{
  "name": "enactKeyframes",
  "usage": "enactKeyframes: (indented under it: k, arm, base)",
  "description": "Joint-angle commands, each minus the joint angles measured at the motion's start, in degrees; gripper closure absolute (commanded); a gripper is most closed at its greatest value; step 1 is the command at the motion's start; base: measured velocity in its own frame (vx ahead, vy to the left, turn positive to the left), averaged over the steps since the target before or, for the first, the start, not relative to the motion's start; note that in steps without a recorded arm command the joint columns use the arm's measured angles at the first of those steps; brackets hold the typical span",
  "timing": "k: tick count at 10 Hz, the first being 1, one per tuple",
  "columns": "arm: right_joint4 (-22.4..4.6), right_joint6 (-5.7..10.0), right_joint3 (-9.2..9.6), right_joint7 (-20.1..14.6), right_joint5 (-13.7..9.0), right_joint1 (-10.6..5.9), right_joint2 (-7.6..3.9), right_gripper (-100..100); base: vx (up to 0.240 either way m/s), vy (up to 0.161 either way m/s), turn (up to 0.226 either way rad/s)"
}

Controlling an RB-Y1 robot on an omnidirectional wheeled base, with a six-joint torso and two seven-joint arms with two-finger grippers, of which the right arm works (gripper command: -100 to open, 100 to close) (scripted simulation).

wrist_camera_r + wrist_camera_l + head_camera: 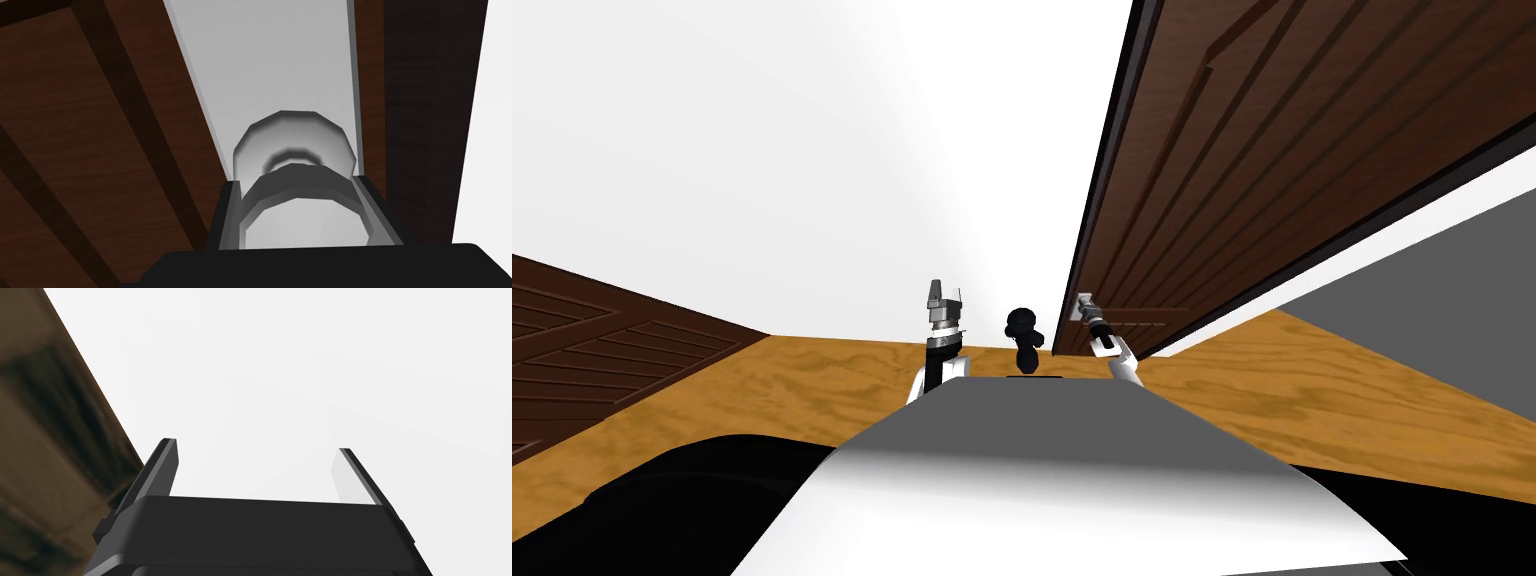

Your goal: Pull the door open

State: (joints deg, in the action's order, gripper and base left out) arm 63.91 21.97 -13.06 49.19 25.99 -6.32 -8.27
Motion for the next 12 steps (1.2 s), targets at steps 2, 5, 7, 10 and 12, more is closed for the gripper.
enactKeyframes:
  k: [2, 5, 7, 10, 12]
  arm:
    - [-0.63, 0.06, 0.53, -3.89, -1.95, -0.01, 0.00, 100]
    - [-1.54, 0.25, 0.64, -8.54, -4.61, -0.36, -0.32, 100]
    - [-1.90, 0.33, 0.68, -10.83, -5.69, -0.53, -0.45, 100]
    - [-2.61, 0.49, 0.77, -14.92, -7.84, -0.86, -0.71, 100]
    - [-2.98, 0.58, 0.82, -17.02, -8.96, -1.03, -0.85, 100]
  base:
    - [-0.055, -0.027, 0.081]
    - [-0.068, -0.023, 0.094]
    - [-0.042, -0.019, 0.054]
    - [-0.044, -0.029, 0.079]
    - [-0.057, -0.021, 0.071]
